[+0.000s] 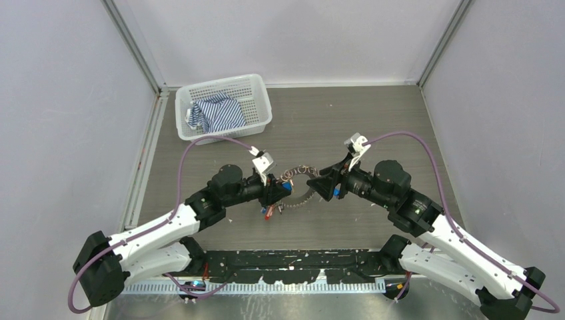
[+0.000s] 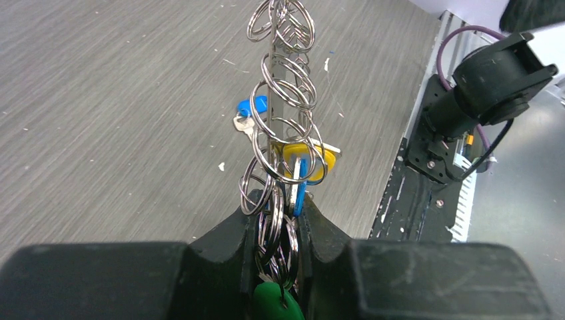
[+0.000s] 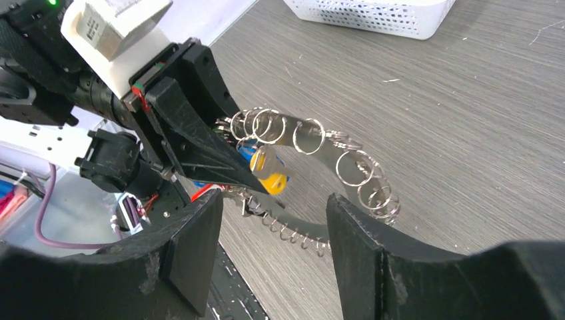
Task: Remove the keys from the keyring
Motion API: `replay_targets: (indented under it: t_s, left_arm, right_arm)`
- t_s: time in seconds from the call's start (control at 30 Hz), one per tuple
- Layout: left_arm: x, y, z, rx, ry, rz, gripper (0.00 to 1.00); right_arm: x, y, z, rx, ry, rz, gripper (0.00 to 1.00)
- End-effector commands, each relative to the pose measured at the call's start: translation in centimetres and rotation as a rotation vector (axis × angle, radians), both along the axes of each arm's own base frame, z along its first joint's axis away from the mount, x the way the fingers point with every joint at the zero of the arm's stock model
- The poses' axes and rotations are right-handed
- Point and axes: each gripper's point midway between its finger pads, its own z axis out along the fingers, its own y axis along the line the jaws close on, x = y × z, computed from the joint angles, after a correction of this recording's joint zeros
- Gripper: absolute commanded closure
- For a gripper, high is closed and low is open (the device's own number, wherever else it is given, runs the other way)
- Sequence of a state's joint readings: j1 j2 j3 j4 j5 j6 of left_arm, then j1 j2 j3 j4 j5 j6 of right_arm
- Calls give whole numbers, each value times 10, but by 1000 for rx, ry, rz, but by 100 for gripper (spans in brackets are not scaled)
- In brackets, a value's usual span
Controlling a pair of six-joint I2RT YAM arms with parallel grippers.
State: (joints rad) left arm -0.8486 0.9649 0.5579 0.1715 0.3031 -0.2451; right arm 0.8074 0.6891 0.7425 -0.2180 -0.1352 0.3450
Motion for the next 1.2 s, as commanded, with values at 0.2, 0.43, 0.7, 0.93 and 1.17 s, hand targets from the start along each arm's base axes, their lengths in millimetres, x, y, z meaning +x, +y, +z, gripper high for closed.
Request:
replay_targets:
  t_s: [0.2,0.43,0.7,0.93,1.17]
  left_arm:
    - [9,-6,51,-67,-120,16,100]
    - [7,-8,55,-62,-126,11,100]
    - [6,-9,60,-57,-138,4,100]
    - [2,-8,60,-54,-140,-1,100]
    - [3,-6,57,-43,-142,13,100]
  right_arm:
    - [8,36,-5,36,-83,24,40]
    - [17,47,-9,42,-126,-22,42]
    - [18,58,-16,6,-138,-29,49]
    - [20,56,-19,-6,-144,-51,60]
    - [16,53,-14,-5,-140,-43,99]
